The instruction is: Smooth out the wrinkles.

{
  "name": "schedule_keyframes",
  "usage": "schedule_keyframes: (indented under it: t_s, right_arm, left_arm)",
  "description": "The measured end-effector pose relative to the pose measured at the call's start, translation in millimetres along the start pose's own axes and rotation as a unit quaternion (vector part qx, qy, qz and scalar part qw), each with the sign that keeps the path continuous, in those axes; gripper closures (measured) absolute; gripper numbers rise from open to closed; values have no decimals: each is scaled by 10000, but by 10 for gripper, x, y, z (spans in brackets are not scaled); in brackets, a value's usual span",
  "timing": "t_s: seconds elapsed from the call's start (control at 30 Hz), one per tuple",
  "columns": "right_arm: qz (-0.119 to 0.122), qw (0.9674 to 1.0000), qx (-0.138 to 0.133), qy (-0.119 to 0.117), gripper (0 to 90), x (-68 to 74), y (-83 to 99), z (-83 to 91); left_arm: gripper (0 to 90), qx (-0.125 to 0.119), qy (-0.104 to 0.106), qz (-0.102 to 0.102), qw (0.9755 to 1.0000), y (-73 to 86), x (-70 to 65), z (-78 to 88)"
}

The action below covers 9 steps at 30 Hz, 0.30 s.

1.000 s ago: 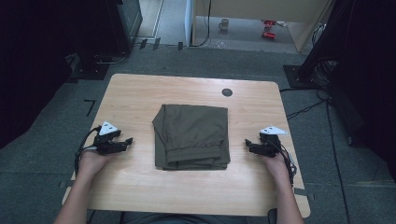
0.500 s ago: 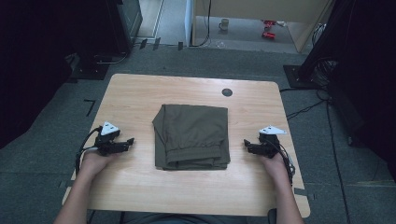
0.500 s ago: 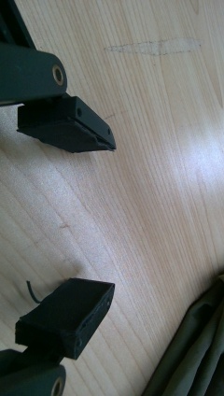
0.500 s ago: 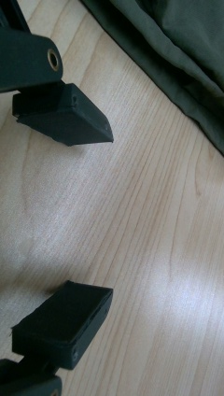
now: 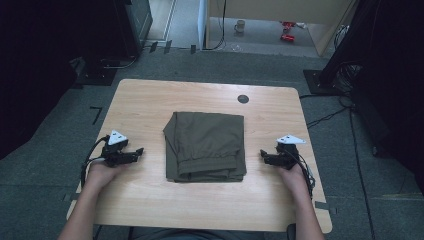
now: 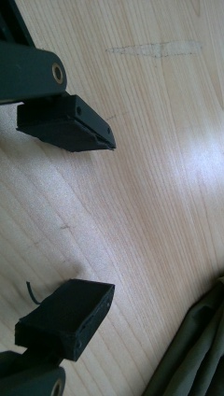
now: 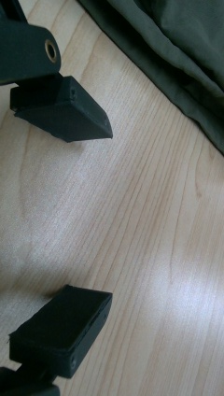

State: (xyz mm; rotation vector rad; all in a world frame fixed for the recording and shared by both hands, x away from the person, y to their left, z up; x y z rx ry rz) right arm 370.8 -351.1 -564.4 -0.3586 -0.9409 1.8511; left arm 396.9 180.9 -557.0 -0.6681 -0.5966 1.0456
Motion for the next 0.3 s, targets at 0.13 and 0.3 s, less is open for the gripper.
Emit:
schedule_keyframes:
  t_s: [0.13,0.3]
  right_arm:
    - [-12,10000,0,12,163,2,0,-2]
    - [-182,9996,27,206,97,-4,6,-11]
  left_arm:
    - [259,1,-3,2,10000,0,0,0]
    - [259,0,-5,4,10000,0,1,0]
Point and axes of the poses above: each handheld gripper's, and its own axes: z roughly backward along the jaws, y roughly out of its underside, x roughly to its left, the point moved 6 cm from there along -z, roughly forward along the jaws, and after that the axes turned 11 degrees about -y, right-handed, at the moved point
